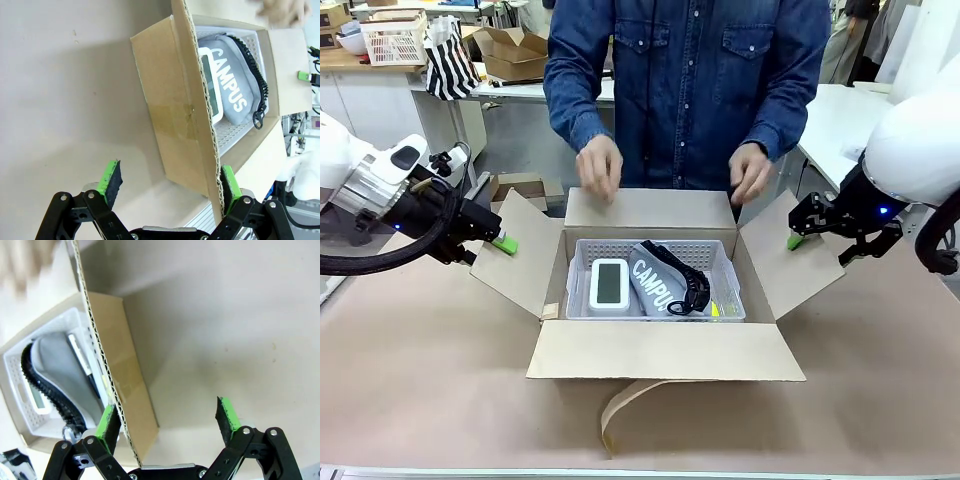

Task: Pack the gift set into the box.
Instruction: Lift both hands away from the flaps of the Package Box.

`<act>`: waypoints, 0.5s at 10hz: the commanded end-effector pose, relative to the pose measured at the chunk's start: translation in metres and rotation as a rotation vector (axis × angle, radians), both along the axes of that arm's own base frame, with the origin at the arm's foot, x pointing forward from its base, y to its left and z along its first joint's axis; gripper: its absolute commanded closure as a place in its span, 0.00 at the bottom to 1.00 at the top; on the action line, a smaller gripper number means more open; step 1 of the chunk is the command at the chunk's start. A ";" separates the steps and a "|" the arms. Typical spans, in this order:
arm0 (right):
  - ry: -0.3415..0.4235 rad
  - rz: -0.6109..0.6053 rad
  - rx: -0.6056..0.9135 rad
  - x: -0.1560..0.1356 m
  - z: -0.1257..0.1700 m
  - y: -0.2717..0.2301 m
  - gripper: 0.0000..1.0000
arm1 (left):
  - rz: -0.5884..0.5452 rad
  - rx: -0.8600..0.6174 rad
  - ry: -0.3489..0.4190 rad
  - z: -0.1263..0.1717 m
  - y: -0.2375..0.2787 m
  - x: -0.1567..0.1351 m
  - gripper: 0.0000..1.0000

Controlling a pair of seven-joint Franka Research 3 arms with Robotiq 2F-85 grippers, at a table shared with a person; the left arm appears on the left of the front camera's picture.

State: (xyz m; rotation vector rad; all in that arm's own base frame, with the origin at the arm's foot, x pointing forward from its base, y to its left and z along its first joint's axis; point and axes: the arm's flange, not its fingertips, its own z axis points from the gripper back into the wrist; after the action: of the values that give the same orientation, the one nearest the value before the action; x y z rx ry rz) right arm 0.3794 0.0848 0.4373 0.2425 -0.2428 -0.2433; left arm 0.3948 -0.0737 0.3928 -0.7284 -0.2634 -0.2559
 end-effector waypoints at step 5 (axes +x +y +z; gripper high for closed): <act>0.003 -0.016 -0.011 -0.001 0.002 0.000 0.00 | -0.016 -0.008 -0.008 0.001 0.001 -0.002 0.00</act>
State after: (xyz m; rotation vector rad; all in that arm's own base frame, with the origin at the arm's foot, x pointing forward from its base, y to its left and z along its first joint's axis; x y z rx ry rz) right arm 0.3794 0.0848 0.4373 0.2425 -0.2428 -0.2433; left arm 0.3948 -0.0737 0.3928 -0.7284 -0.2634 -0.2559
